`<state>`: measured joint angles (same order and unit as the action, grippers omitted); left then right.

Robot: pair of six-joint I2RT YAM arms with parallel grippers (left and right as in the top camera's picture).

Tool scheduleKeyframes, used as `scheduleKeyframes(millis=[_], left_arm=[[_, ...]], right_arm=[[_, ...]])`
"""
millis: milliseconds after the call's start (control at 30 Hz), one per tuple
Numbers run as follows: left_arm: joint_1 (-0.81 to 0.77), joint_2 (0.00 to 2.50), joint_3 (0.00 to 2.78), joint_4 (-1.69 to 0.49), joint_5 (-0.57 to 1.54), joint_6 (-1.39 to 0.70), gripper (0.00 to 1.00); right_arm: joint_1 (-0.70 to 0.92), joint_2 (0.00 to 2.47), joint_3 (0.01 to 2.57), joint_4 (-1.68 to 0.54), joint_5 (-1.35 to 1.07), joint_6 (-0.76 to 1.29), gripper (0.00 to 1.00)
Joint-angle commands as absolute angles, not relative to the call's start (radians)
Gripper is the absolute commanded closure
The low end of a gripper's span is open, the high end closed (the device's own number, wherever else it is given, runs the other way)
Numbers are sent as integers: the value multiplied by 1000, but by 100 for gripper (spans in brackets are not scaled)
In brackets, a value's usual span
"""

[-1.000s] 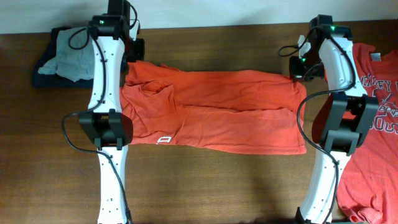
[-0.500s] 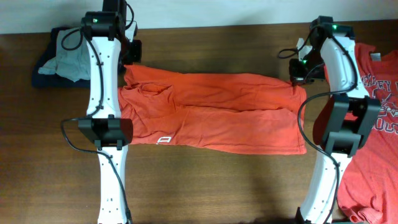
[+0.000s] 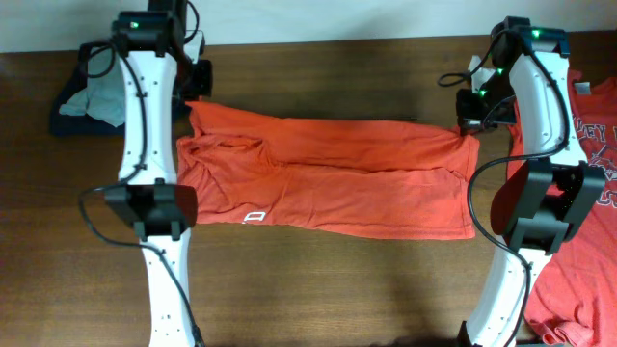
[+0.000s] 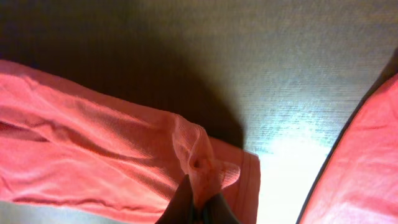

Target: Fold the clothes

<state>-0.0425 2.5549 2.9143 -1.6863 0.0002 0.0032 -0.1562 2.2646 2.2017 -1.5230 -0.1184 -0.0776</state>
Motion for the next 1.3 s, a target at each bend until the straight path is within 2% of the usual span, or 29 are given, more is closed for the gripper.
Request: scheduleKeyframes(millis=[0, 533, 867, 1267], left_arm=[[-21, 2467, 2743, -1688, 41, -13, 99], [49, 2403, 2261, -1689, 40, -79, 99], [76, 2299, 2195, -1689, 38, -109, 99], [72, 2299, 2019, -1689, 36, -135, 99]], right_arm=[[-150, 2237, 2218, -1554, -124, -65, 96], [-136, 2235, 2160, -1699, -122, -10, 96], [-129, 2184, 2046, -1699, -119, 17, 96], [-125, 2114, 1689, -1526, -70, 69, 96]])
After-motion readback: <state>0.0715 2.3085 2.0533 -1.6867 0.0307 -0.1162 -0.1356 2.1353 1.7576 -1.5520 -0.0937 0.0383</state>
